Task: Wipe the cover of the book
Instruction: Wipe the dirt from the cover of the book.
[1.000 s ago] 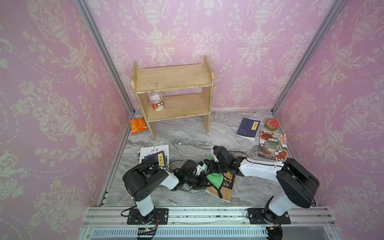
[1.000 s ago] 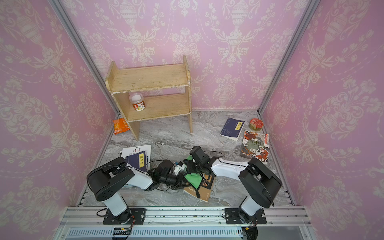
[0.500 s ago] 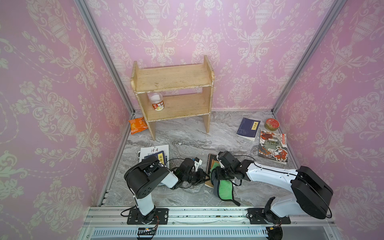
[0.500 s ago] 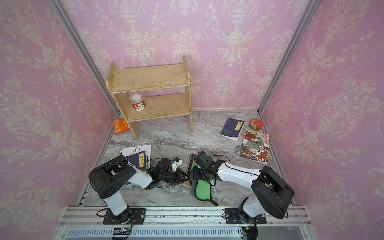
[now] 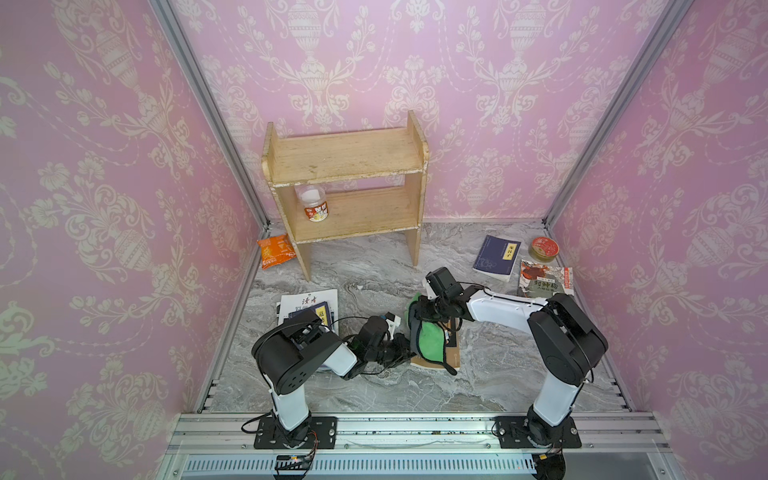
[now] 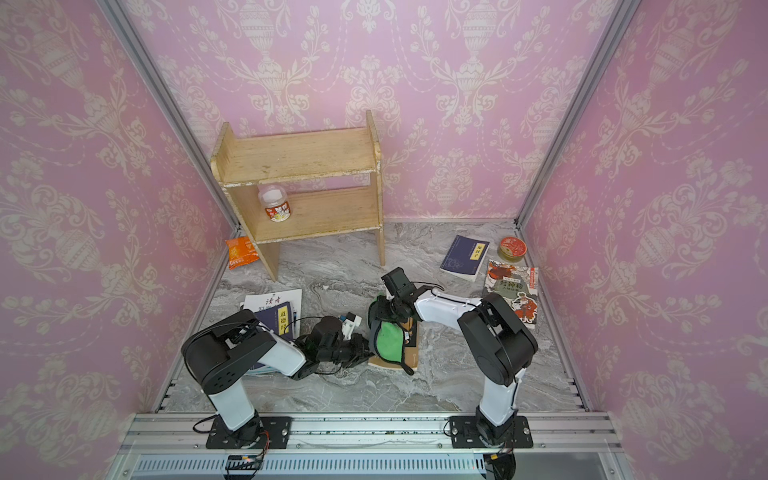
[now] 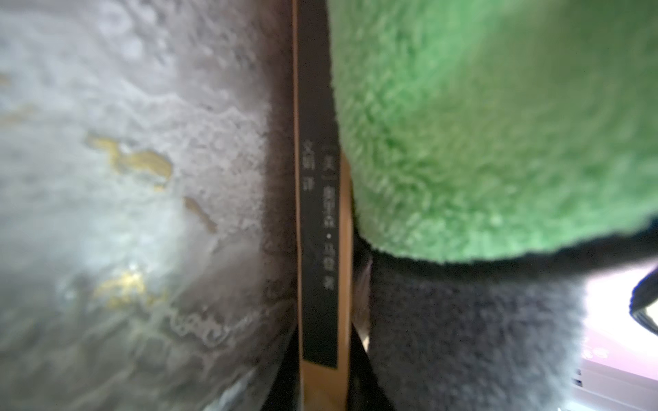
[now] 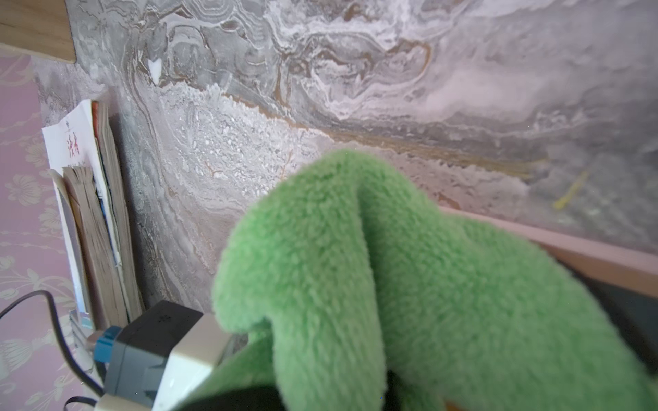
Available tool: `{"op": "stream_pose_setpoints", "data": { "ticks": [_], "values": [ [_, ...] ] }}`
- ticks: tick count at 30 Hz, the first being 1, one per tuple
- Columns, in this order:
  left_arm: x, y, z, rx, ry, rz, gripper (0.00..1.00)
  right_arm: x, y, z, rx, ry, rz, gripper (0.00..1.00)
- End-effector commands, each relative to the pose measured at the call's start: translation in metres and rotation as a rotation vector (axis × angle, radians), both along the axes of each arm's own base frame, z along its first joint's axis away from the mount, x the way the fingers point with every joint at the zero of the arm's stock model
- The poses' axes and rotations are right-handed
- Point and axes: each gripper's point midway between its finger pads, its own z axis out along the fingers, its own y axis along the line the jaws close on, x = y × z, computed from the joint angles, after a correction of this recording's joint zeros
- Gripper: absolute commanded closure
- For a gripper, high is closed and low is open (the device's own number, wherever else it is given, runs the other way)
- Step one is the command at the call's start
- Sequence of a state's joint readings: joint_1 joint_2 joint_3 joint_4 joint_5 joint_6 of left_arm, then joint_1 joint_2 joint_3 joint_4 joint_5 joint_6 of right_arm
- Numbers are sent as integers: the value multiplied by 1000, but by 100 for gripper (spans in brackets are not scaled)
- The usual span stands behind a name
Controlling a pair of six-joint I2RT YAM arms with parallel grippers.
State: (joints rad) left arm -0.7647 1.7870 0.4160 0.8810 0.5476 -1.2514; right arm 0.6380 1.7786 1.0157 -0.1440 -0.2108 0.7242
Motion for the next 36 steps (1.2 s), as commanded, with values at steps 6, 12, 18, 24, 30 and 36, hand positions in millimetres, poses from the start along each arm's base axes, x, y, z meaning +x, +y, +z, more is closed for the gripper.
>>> {"op": "stream_pose_setpoints", "data": {
  "ticks": [6, 12, 18, 24, 30, 36],
  "values": [
    [-4, -4, -16, 24, 9, -9, 100, -125, -35, -34, -198, 130, 111, 100],
    [-4, -6, -14, 20, 8, -17, 100, -89, -46, -49, -227, 90, 41, 100],
    [-5, 1, -10, 36, 1, 4, 100, -2, -58, -62, -168, 109, -112, 100],
    [-3, 5, -10, 56, -10, 27, 100, 15, -45, -33, -163, 62, -51, 100],
    [3, 5, -16, 79, -8, 44, 100, -54, -32, -34, -228, 73, 65, 100],
    [4, 4, -16, 95, -12, 29, 100, -83, -128, -71, -310, 167, -143, 100]
  ]
}}
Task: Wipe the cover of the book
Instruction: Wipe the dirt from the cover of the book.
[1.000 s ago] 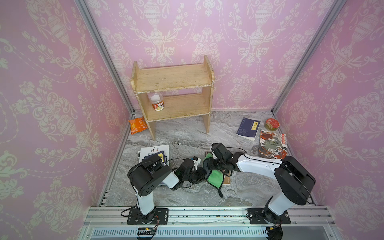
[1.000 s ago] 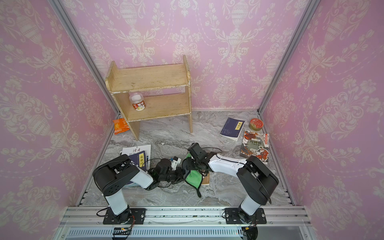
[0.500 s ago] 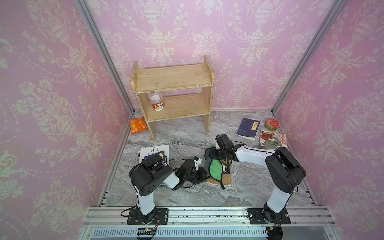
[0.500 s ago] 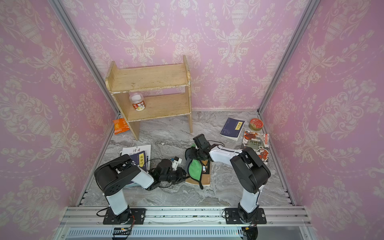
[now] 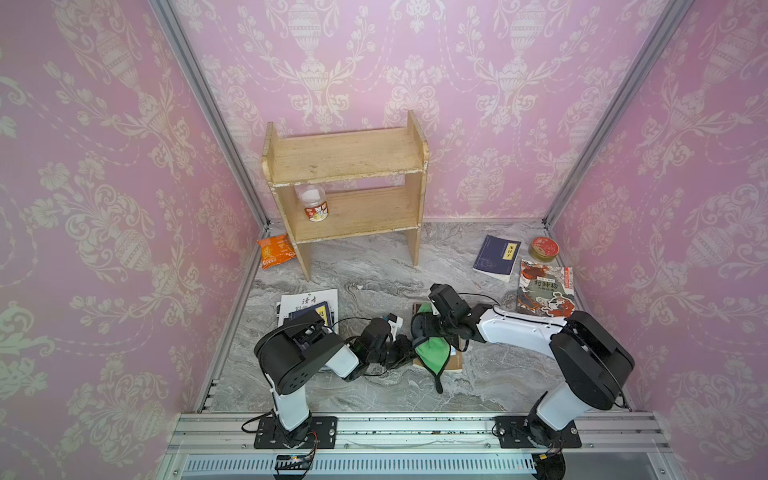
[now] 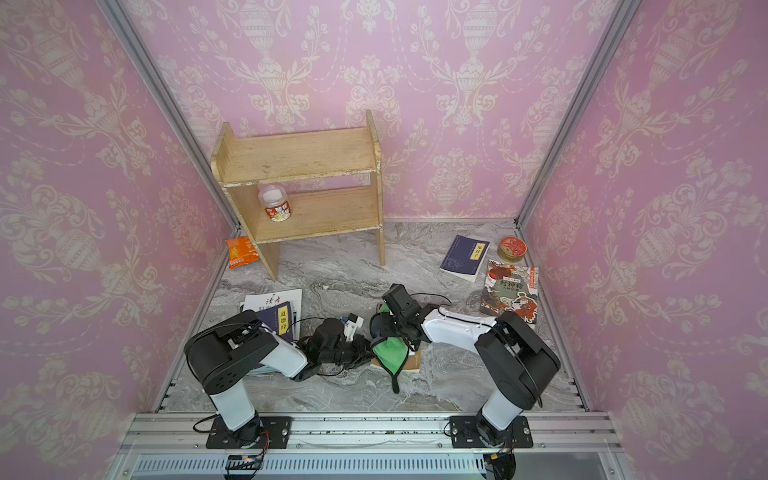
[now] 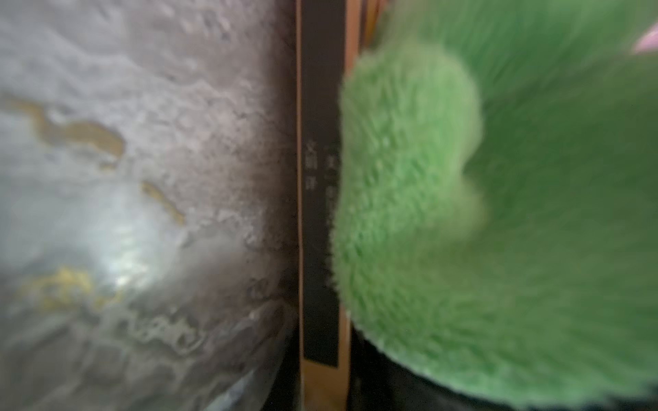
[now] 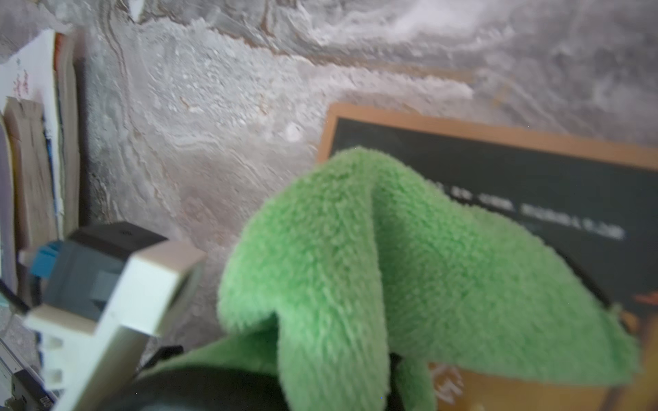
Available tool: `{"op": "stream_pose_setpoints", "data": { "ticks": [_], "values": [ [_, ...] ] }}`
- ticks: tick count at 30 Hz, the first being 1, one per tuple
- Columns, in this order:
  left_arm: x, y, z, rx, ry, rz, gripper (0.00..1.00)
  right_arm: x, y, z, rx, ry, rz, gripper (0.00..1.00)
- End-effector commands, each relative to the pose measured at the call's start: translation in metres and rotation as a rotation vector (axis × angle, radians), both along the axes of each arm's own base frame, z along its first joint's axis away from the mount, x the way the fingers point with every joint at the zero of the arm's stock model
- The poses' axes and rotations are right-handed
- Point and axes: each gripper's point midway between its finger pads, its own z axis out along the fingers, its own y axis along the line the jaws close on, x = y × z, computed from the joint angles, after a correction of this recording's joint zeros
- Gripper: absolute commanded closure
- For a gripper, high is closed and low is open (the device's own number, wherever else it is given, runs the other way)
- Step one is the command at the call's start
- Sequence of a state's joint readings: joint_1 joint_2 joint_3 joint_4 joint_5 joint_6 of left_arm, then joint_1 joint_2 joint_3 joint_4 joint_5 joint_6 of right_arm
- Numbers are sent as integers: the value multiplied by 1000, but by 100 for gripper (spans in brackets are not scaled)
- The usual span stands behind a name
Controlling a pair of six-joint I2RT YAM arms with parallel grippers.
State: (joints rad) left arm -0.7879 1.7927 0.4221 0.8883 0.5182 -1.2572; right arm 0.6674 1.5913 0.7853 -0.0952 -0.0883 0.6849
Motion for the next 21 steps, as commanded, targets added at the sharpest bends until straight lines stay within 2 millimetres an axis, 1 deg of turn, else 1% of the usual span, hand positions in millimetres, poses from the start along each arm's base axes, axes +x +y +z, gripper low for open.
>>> {"op": "stream_pose_setpoints", "data": {
  "ticks": [1, 2, 3, 4, 5, 8, 9, 11, 12, 13, 14, 15, 17, 19, 21],
  "values": [
    [5, 8, -15, 91, 1, 22, 100, -46, -103, -69, -203, 258, -204, 100],
    [6, 7, -14, 91, -3, 17, 100, -44, -114, -71, -198, 265, -244, 100],
    [6, 6, -14, 92, -3, 13, 100, -40, -120, -72, -192, 262, -264, 100],
    [7, 5, -13, 91, -6, 11, 100, -37, -120, -71, -187, 256, -266, 100],
    [7, 5, -12, 90, -8, 11, 100, -31, -114, -70, -170, 247, -260, 100],
    [9, 3, -13, 88, -7, 10, 100, -14, -78, -68, -110, 248, -206, 100],
    [10, 2, -12, 84, -5, 12, 100, -9, -61, -65, -104, 237, -172, 100],
    [10, 1, -10, 77, -5, 15, 100, -7, -33, -59, -101, 225, -106, 100],
    [10, 2, -10, 78, -4, 19, 100, -10, -20, -57, -96, 223, -70, 100],
    [10, 2, -9, 78, -5, 21, 100, -16, -13, -55, -92, 230, -47, 100],
    [11, 4, -9, 81, -6, 29, 100, -21, -13, -54, -90, 239, -43, 100],
    [12, 6, -7, 82, -9, 35, 100, -28, -19, -55, -90, 249, -55, 100],
    [16, 14, -4, 91, -13, 58, 100, -44, -40, -57, -120, 256, -87, 100],
    [23, 24, 0, 93, -14, 89, 100, -64, -64, -59, -161, 262, -120, 100],
    [30, 36, 3, 97, -9, 118, 100, -82, -78, -61, -158, 270, -136, 100]
  ]
}}
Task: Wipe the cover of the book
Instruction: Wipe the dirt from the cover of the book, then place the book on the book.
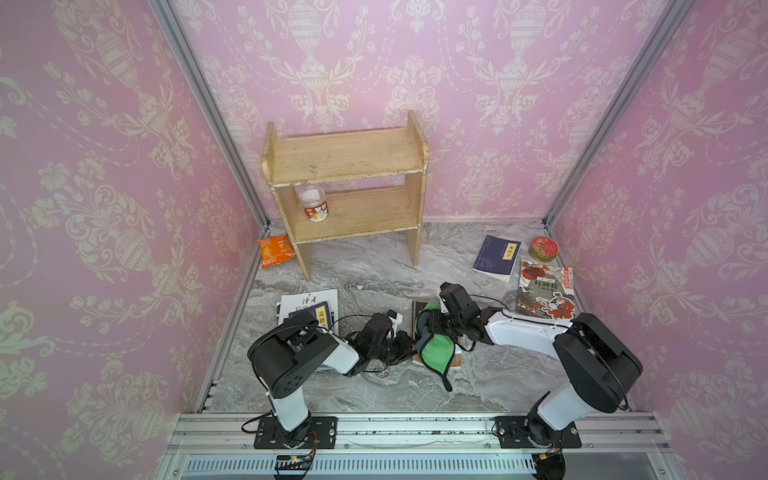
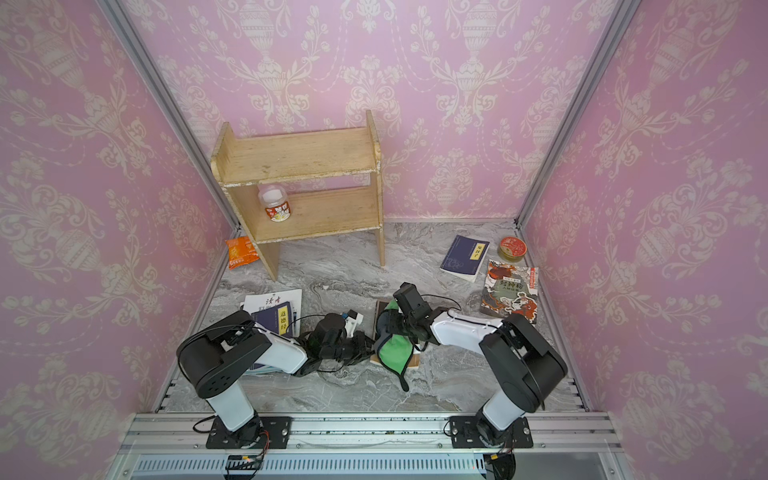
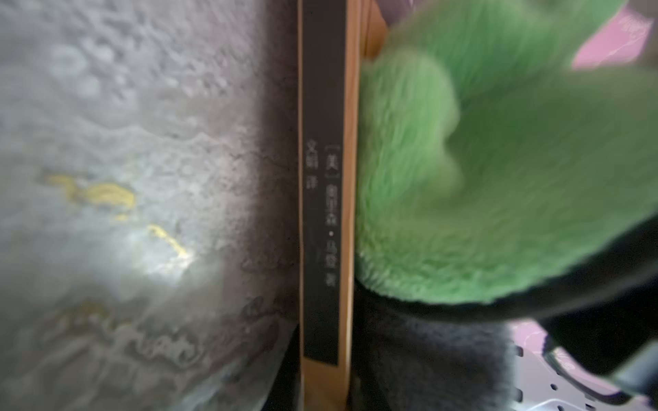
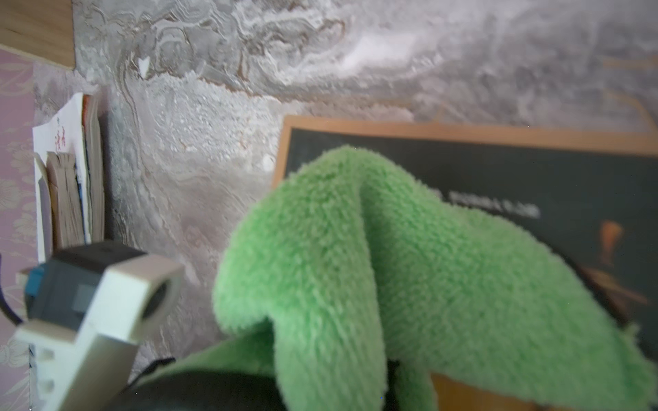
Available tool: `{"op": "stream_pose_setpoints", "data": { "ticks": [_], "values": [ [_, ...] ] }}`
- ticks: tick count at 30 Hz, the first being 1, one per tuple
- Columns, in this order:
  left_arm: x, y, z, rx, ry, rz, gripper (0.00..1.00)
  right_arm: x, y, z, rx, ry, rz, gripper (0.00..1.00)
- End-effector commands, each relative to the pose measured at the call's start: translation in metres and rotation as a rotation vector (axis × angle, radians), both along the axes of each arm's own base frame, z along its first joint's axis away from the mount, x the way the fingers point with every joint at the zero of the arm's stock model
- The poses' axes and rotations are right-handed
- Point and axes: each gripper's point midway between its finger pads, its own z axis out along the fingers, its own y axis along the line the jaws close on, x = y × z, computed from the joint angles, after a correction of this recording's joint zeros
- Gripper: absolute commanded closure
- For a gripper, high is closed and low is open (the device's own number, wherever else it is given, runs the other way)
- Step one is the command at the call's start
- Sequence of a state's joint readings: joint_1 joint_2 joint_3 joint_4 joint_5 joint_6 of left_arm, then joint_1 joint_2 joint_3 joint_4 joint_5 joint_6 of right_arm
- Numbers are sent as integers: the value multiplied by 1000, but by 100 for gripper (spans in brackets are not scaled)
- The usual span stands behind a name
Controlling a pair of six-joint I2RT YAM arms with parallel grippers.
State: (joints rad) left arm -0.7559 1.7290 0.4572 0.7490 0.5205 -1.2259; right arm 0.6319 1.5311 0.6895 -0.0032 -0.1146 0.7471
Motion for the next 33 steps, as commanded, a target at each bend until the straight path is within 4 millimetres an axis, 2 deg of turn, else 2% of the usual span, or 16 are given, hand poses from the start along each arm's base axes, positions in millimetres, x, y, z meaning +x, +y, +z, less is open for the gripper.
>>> {"op": "stream_pose_setpoints", "data": {
  "ticks": [1, 4, 7, 10, 13, 16, 21, 27, 28, 33],
  "values": [
    [23, 33, -1, 66, -16, 109, 100, -88, -70, -62, -219, 292, -56, 100],
    [33, 47, 13, 81, -32, 121, 100, -110, -81, -62, -251, 301, -52, 100],
    [39, 61, 35, 114, -67, 115, 100, -119, -93, -60, -265, 289, -78, 100],
    [37, 76, 60, 189, -112, 72, 100, -109, -97, -47, -276, 231, -92, 100],
    [27, 92, 84, 268, -150, 21, 100, -89, -79, -32, -229, 184, -60, 100],
    [17, 115, 106, 361, -179, -3, 100, -68, -47, -24, -171, 182, 9, 100],
    [-4, 166, 124, 566, -187, 22, 100, -34, 12, -10, -125, 154, 126, 100],
    [-25, 215, 134, 743, -179, 95, 100, -8, 101, -1, -70, 161, 283, 100],
    [-28, 221, 134, 757, -180, 111, 100, -1, 120, 7, -43, 148, 308, 100],
    [-32, 245, 129, 803, -161, 192, 100, -4, 184, 11, -18, 161, 410, 100]
  ]
}}
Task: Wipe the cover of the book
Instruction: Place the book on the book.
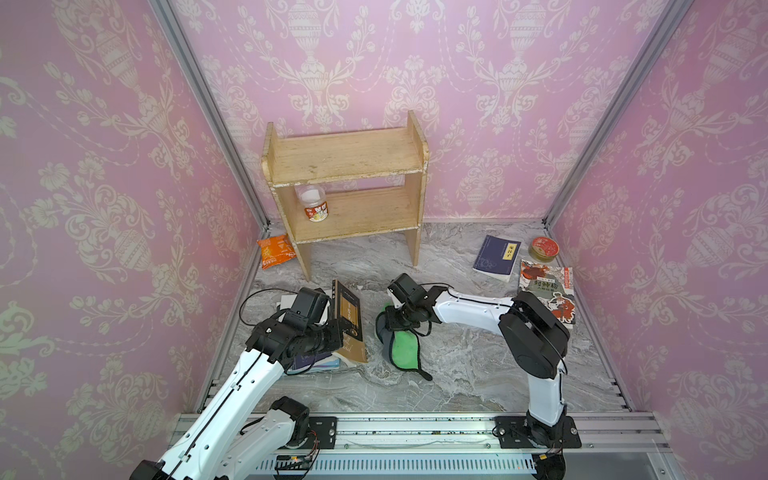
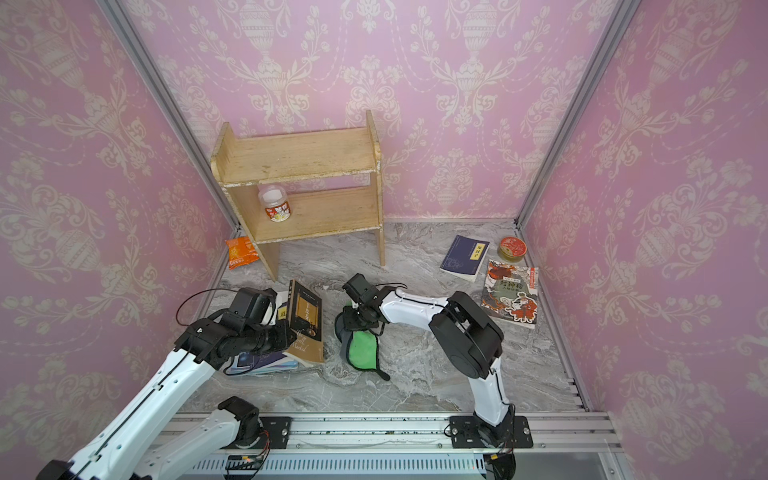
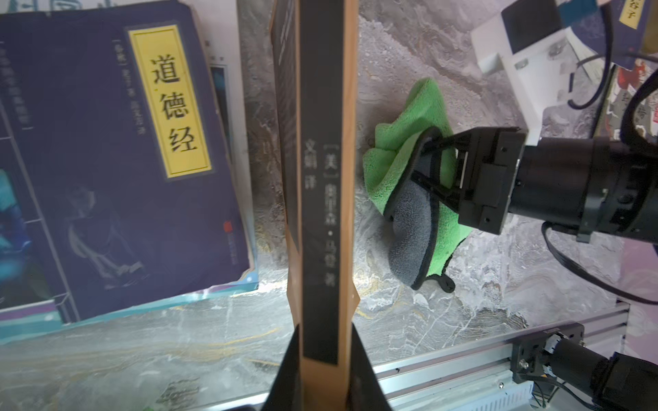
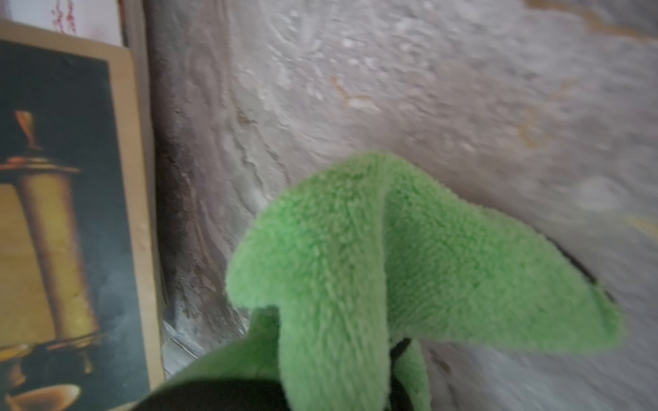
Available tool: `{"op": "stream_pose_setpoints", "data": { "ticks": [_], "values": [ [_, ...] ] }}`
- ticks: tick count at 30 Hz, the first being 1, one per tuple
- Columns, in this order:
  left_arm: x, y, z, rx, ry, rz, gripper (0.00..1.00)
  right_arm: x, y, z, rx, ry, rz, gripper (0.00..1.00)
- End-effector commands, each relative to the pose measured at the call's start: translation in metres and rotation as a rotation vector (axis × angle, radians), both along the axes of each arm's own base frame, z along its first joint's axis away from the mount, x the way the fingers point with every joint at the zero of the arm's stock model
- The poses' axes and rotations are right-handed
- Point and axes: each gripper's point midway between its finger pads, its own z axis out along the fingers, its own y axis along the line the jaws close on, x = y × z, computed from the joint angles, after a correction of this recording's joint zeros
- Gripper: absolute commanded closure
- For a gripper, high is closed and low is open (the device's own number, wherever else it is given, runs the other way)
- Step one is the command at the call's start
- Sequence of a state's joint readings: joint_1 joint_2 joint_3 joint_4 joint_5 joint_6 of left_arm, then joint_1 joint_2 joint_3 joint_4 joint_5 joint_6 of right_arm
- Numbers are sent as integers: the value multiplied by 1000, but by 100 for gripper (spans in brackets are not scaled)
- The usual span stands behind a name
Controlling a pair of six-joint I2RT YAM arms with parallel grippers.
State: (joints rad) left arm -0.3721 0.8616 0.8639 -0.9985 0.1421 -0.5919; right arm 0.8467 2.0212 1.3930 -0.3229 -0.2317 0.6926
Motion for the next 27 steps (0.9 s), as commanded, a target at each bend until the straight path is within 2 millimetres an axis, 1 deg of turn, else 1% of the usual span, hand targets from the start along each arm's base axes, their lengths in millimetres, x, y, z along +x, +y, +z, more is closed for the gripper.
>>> {"op": "stream_pose_setpoints", "data": {
  "ticks": [1, 5, 9, 12, 13, 15, 16, 18, 21, 22, 25, 27],
  "values": [
    [0, 22, 0, 80, -43, 39, 100, -22, 34, 2, 2, 44, 110, 100],
    [13, 26, 1, 67, -79, 73, 100, -26, 59, -4, -11, 62, 146, 100],
    [23, 32, -5, 73, -68, 86, 100, -29, 75, -10, 5, 90, 161, 100],
    [30, 40, -3, 99, -97, 113, 100, -32, 84, -10, 17, 94, 174, 100],
    [32, 42, -2, 101, -109, 120, 99, -32, 86, -9, 21, 95, 177, 100],
    [35, 44, -3, 100, -115, 134, 93, -34, 91, -9, 28, 101, 185, 100],
    [35, 46, -4, 101, -113, 142, 89, -35, 93, -9, 33, 105, 187, 100],
    [37, 47, -7, 96, -105, 151, 72, -36, 96, -10, 36, 111, 193, 100],
    [37, 48, -7, 100, -98, 157, 61, -38, 101, -9, 45, 119, 202, 100],
    [37, 49, -4, 102, -106, 162, 55, -38, 102, -9, 46, 118, 203, 100],
    [38, 58, 8, 130, -147, 191, 31, -38, 105, -6, 53, 118, 203, 100],
    [38, 66, 17, 156, -176, 214, 17, -38, 106, -4, 59, 118, 202, 100]
  ]
}}
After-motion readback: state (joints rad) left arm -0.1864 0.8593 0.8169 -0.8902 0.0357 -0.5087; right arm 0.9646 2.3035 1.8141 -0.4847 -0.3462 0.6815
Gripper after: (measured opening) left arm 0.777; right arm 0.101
